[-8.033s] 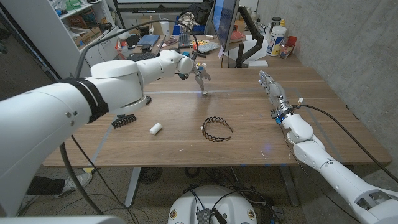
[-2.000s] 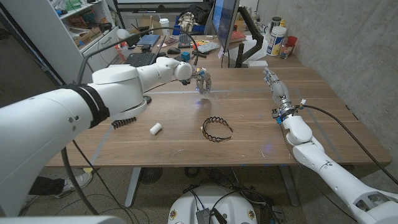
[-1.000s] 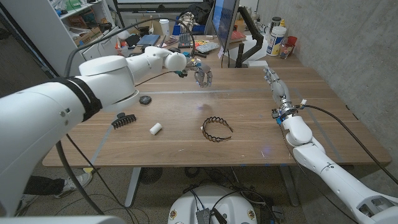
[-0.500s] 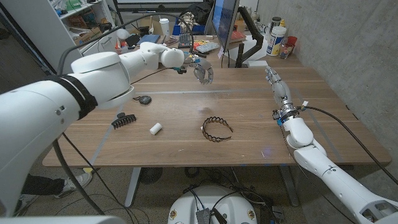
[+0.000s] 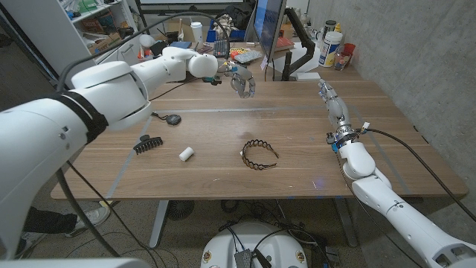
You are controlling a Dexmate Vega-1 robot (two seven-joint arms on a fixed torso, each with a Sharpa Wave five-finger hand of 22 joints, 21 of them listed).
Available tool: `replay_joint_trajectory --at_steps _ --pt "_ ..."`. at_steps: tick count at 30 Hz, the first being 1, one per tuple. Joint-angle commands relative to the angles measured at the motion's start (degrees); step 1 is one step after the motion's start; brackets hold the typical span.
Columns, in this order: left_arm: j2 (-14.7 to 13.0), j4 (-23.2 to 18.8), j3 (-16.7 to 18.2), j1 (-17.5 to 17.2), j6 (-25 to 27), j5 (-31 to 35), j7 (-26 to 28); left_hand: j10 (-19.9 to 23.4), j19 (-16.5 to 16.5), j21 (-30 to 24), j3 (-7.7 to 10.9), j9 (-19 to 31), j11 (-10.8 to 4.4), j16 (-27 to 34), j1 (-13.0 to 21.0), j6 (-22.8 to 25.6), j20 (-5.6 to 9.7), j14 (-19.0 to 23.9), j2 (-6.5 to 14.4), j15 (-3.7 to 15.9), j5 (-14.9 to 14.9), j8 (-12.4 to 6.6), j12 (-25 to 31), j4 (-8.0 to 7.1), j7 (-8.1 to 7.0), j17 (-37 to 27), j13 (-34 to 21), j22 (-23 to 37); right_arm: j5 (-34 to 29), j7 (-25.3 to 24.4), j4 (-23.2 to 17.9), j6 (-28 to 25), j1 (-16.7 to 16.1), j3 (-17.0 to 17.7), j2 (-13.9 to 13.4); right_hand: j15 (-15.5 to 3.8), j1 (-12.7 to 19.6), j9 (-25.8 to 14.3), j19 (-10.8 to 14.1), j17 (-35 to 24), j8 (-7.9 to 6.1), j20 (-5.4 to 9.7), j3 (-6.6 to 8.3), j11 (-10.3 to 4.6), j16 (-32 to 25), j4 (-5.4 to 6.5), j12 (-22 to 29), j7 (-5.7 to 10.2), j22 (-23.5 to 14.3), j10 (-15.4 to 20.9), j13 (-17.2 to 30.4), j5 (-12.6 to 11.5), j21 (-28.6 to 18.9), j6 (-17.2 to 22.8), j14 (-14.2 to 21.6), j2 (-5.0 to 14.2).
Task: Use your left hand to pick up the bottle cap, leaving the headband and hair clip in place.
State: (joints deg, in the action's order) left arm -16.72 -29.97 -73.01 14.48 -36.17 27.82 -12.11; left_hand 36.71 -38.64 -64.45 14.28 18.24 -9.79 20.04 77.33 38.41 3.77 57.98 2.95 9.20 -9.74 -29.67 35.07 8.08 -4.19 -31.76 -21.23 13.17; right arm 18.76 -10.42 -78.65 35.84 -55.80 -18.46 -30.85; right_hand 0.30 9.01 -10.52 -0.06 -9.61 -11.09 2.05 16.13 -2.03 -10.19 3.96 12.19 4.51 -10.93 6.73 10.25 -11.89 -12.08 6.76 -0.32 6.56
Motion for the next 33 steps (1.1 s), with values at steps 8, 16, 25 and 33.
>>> replay_joint_trajectory --at_steps 8,16,25,33 --pt "-3.5 -6.3 4.5 -1.3 1.2 2.1 -1.2 1.8 0.6 -1.1 -0.3 0.4 -1.35 -0.4 0.4 0.6 6.7 0.3 0.3 4.6 -0.4 -0.38 0.9 -0.17 0.21 -0.6 -6.4 0.1 -1.3 -1.8 -1.8 -0.4 -1.5 0.4 0.3 0.57 -0.4 -0.2 -0.4 0.0 0.11 1.7 -0.16 0.24 0.2 0.17 -0.3 -0.2 0.0 0.0 0.2 -0.3 0.0 0.2 0.0 -0.31" --pt "-5.4 -9.5 6.5 -2.2 1.7 2.6 -1.7 1.6 0.9 -1.6 -0.37 0.5 -1.41 -0.5 0.5 0.7 6.68 0.3 0.4 4.59 -0.4 -0.47 0.9 -0.21 0.19 -0.9 -6.5 0.0 -2.3 -3.5 -3.8 -1.2 -3.1 0.6 0.4 0.68 -0.5 -0.2 -0.4 0.0 0.07 1.64 -0.24 0.72 0.2 0.24 -0.2 -0.34 0.0 0.1 0.2 -0.4 0.0 0.3 0.0 -0.37" --pt "-5.7 -9.2 7.5 -2.2 0.6 3.2 -1.4 1.6 1.2 -2.2 -0.46 0.7 -1.44 -0.7 0.5 0.6 6.64 0.4 0.5 4.6 -0.5 -0.49 0.9 -0.27 0.2 -1.2 -6.6 -0.1 -3.8 -5.9 -6.1 -2.2 -5.0 1.0 0.8 0.85 -0.7 -0.2 -0.4 0.0 0.1 1.53 -0.35 0.74 0.1 0.34 -0.3 -0.51 0.0 -0.1 0.2 -0.4 0.0 0.2 0.1 -0.45" --pt "-5.4 -7.5 8.0 -1.6 -0.9 3.3 -0.4 1.6 1.4 -2.6 -0.53 0.8 -1.52 -0.9 0.5 0.6 6.59 0.3 0.5 4.6 -0.5 -0.49 0.9 -0.32 0.17 -1.5 -6.5 -0.2 -5.4 -8.4 -8.1 -3.0 -6.7 1.6 1.3 0.94 -0.8 -0.2 -0.4 0.0 0.13 1.5 -0.4 0.96 0.1 0.41 -0.3 -0.65 0.0 0.0 0.2 -0.5 0.0 0.2 0.1 -0.44"
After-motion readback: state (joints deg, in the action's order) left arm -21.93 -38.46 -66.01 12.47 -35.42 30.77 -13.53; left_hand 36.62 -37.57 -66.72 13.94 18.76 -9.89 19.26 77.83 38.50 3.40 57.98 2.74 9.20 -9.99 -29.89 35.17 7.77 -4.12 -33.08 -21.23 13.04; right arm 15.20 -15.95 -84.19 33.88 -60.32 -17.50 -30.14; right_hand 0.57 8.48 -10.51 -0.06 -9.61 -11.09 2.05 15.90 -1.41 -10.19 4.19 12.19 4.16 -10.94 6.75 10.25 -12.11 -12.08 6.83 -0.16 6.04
